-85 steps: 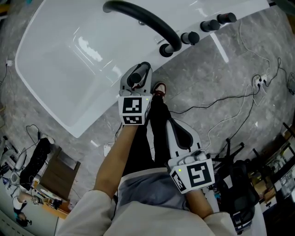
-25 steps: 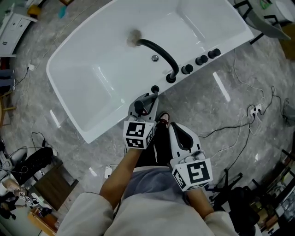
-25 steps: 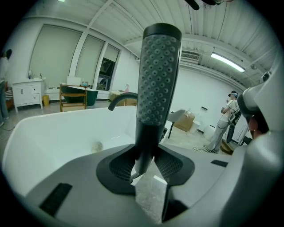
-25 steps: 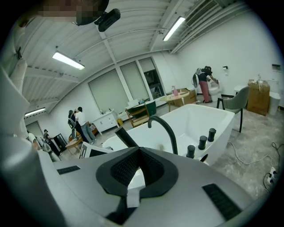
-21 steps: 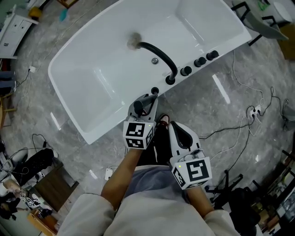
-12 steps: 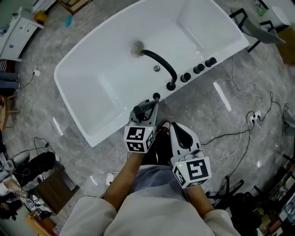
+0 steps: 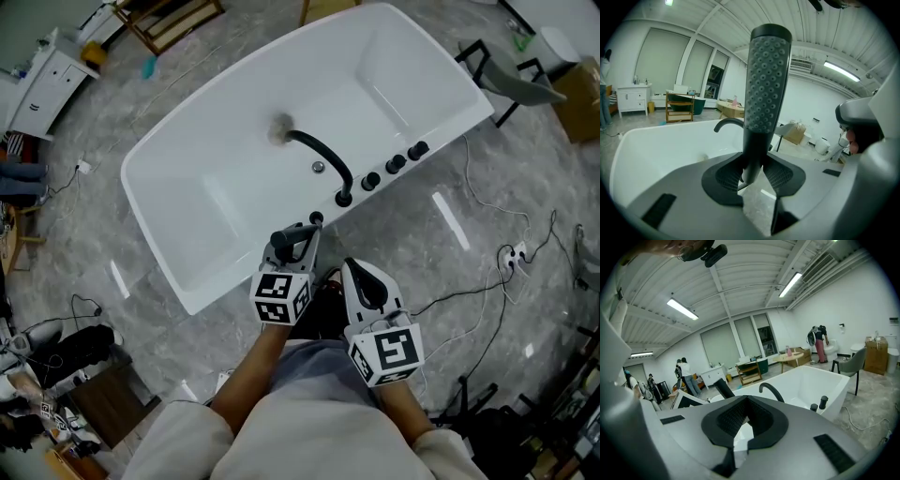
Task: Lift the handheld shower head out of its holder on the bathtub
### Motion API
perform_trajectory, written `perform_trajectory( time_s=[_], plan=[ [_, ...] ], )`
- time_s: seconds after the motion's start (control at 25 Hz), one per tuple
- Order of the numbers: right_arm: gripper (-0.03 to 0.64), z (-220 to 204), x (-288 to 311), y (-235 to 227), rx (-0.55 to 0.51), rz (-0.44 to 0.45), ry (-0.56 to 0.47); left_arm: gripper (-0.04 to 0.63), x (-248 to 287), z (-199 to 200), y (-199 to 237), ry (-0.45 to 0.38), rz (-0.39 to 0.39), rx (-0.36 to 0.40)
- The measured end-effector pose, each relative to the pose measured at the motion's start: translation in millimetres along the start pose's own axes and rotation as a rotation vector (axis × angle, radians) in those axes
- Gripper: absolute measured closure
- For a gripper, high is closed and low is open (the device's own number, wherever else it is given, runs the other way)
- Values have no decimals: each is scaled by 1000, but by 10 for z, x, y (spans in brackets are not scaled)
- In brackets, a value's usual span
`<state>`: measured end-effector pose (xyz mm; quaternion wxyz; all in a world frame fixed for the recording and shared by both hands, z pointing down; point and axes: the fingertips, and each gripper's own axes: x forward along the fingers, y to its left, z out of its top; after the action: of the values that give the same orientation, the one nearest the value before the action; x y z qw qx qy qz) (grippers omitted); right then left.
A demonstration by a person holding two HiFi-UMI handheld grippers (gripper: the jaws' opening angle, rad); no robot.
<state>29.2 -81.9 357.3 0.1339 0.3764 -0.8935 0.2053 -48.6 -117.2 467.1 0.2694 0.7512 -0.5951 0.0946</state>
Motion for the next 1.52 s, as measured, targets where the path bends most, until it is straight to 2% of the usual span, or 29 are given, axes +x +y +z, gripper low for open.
perform_trajectory(
  time_s=[0.6, 1.08, 1.52],
  plan=[
    [603, 338, -187, 235, -57, 57, -72, 456, -373, 474, -263, -71, -36, 46],
    [603, 532, -334, 261, -82, 29, -129, 456, -675, 639, -327, -100, -62, 54],
    [603, 589, -410, 360, -139, 32, -153, 456, -984, 995, -458, -198, -86, 59]
  ],
)
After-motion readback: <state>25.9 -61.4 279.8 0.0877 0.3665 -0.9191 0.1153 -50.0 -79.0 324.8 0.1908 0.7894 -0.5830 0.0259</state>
